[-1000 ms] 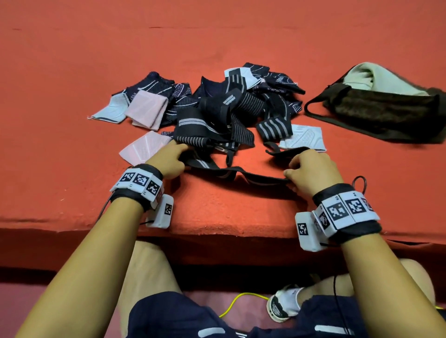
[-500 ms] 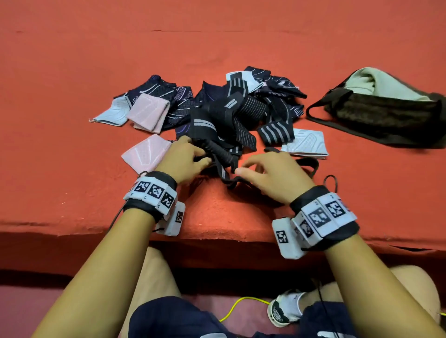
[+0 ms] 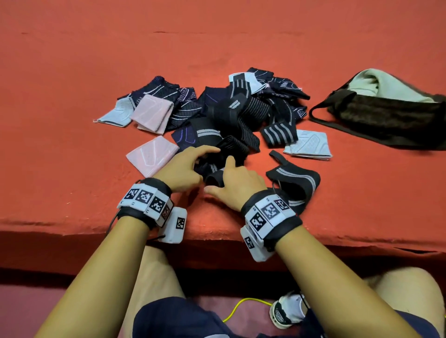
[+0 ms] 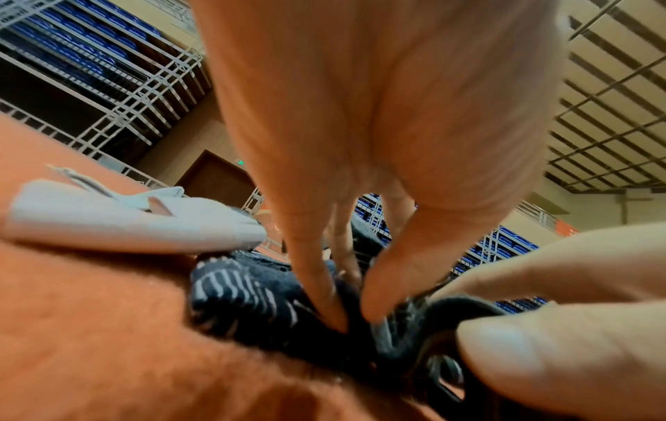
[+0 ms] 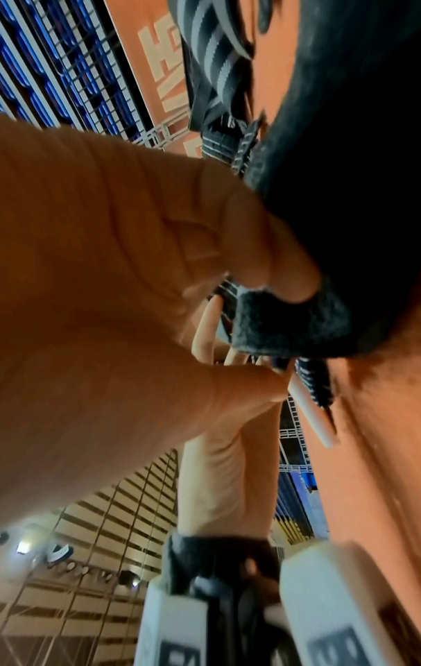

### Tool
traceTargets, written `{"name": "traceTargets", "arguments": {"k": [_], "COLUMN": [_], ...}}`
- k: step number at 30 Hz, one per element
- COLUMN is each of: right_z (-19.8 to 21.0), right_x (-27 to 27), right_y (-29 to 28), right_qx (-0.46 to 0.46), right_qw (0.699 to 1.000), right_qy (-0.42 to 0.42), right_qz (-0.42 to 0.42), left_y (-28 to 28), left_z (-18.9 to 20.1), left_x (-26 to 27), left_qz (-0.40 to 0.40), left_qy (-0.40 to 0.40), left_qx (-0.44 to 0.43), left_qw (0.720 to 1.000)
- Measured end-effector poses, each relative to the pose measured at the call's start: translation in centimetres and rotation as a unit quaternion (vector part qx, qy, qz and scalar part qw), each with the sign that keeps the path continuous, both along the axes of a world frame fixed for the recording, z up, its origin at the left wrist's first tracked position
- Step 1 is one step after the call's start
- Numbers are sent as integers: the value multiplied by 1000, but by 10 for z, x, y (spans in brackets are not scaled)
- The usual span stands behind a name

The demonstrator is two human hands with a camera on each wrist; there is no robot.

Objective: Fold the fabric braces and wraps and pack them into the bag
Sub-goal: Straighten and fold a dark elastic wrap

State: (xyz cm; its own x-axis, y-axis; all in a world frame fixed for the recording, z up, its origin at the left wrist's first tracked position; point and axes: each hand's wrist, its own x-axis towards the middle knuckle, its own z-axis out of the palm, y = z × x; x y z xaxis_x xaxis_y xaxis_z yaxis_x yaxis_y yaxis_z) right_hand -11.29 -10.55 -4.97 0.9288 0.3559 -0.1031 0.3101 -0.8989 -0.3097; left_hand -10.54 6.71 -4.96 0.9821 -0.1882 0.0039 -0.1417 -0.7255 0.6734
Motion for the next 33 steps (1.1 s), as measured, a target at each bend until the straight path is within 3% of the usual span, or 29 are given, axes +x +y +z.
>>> {"name": "traceTargets", "arguments": {"k": [4, 13, 19, 26, 33], "right_z": [5, 16, 11, 3, 8], "right_x": [11, 28, 33, 31, 39], "right_y": [8, 19, 15, 17, 18], "right_qx": [-35, -14, 4, 14, 82], "right_qw": [999, 999, 999, 1000, 996], "right_qy": [-15, -29, -18, 3, -4], "right_qz": [18, -17, -31, -17, -18], "left_y": [-3, -10, -5, -3, -1], "left_z": [4, -4, -14, -15, -17], "left_x": [-4, 0, -3, -3, 2], "left_qz": [41, 89, 136, 124, 135], "left_qy": [-5, -31, -19, -42, -70], "left_qx": [-85, -148, -115, -129, -125], "left_qw": [996, 984, 984, 983, 980]}}
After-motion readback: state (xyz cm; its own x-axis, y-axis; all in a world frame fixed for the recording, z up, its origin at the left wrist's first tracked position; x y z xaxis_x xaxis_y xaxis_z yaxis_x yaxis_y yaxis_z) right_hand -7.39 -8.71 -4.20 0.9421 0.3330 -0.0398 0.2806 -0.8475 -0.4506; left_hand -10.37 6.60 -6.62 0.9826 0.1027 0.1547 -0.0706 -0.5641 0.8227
